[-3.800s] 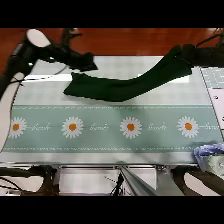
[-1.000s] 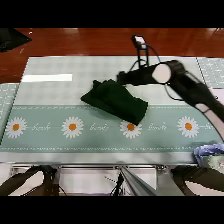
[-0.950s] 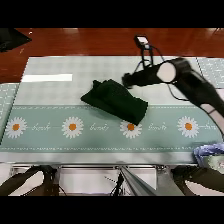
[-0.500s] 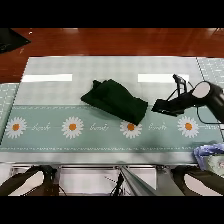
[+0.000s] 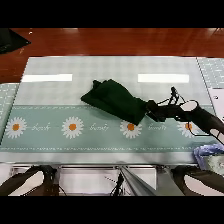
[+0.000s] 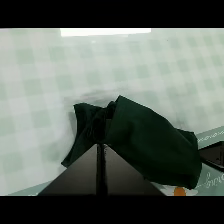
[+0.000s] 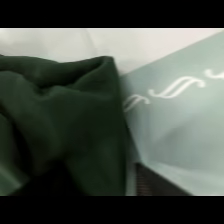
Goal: Fold the shirts.
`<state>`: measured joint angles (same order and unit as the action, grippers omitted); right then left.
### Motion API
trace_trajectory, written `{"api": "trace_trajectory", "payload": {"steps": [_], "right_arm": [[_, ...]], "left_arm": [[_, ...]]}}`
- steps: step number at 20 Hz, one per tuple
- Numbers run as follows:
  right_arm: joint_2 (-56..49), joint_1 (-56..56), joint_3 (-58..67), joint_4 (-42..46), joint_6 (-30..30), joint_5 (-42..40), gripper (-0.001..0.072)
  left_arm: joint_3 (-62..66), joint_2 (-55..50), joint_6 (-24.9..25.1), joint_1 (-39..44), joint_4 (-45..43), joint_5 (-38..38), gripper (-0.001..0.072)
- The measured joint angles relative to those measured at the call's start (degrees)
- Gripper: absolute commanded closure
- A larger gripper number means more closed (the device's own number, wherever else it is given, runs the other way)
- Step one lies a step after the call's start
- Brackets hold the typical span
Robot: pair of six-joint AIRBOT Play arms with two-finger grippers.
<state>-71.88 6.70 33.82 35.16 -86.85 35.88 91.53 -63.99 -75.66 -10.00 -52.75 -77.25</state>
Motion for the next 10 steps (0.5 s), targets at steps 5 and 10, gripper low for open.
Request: {"api": "trace_trajectory", "payload": {"steps": [5,10], "right_arm": [[-1.0,0.5,0.7,-11.7,10.2,0.4,0.0695],[9.5,-6.2,11.0,-6.9,11.8,15.2,0.0696]], "left_arm": [[0.0,0.0,0.0,0.0,0.0,0.0,0.0680],[0.0,-1.0,0.0,0.0,0.0,0.2,0.0680]]}}
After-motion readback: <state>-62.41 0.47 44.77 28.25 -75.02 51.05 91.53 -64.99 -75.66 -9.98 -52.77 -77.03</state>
